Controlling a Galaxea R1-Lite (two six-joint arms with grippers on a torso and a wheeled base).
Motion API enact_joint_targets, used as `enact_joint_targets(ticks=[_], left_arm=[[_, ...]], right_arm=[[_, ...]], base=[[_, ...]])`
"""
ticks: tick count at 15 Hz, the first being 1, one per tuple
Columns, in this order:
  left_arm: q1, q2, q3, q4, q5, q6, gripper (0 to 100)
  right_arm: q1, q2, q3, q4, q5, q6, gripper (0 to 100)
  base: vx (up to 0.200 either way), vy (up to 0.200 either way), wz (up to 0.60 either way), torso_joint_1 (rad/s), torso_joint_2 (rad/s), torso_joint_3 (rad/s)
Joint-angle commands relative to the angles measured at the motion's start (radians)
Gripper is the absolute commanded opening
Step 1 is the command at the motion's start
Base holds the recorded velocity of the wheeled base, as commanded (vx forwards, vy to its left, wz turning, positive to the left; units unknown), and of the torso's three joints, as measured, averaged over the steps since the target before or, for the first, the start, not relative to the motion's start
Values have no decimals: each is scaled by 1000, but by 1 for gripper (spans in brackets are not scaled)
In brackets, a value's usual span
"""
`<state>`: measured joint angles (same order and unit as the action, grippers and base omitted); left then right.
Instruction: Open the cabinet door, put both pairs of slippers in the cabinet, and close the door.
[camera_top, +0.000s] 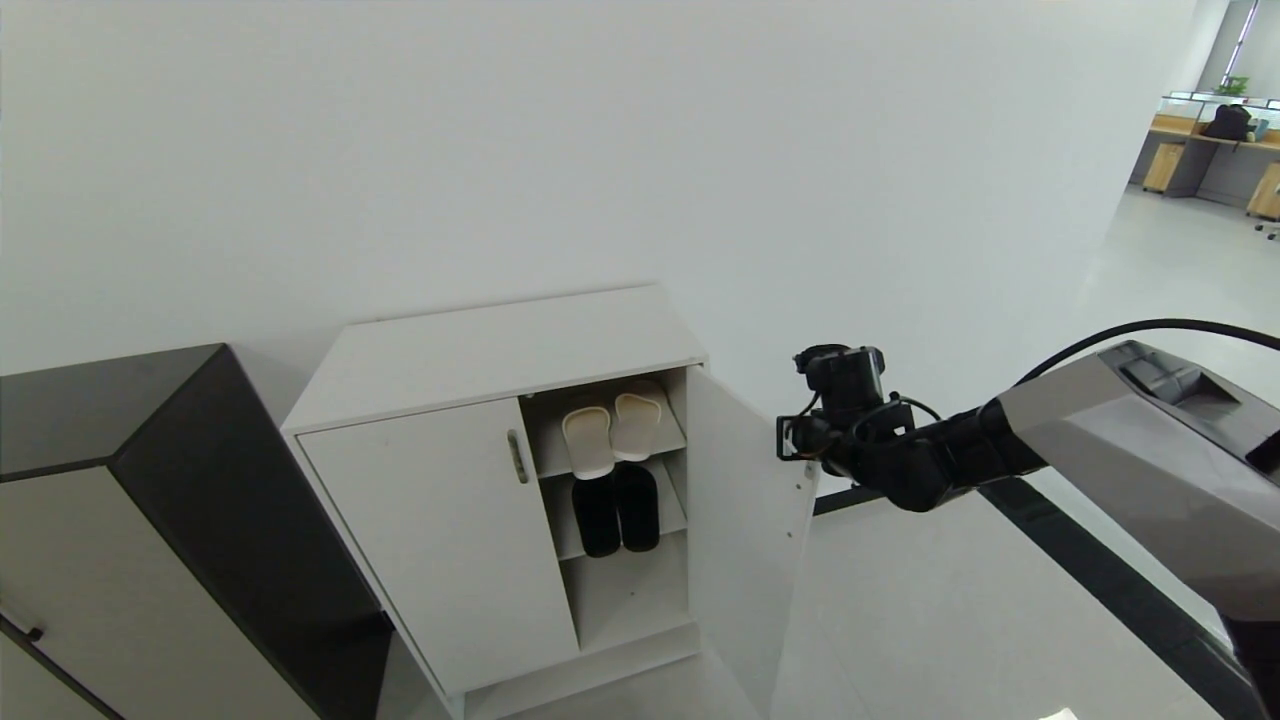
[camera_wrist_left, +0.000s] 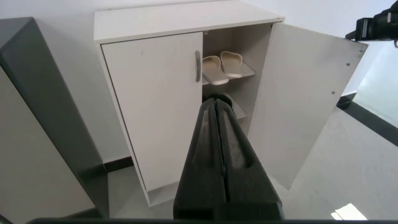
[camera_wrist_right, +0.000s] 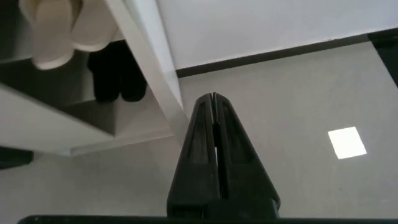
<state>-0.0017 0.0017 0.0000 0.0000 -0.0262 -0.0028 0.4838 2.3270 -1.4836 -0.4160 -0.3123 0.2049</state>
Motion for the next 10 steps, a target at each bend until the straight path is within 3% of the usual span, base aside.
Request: enact_joint_targets(ticks=[1, 4, 7, 10], left_arm=[[0, 1, 0, 2, 0, 0, 0], [0, 1, 0, 0, 0, 0, 0], [0, 1, 0, 0, 0, 0, 0], [0, 1, 0, 2, 0, 0, 0]], right_arm=[[47, -60, 63, -35, -2, -4, 0], [82, -107, 149, -72, 7, -5, 0], [87, -124, 233, -116, 9, -151, 0], [88, -124, 243, -142, 12, -159, 0]], base=[[0, 0, 0, 0, 0, 0], [0, 0, 0, 0, 0, 0], [0, 0, 0, 0, 0, 0], [0, 0, 0, 0, 0, 0]])
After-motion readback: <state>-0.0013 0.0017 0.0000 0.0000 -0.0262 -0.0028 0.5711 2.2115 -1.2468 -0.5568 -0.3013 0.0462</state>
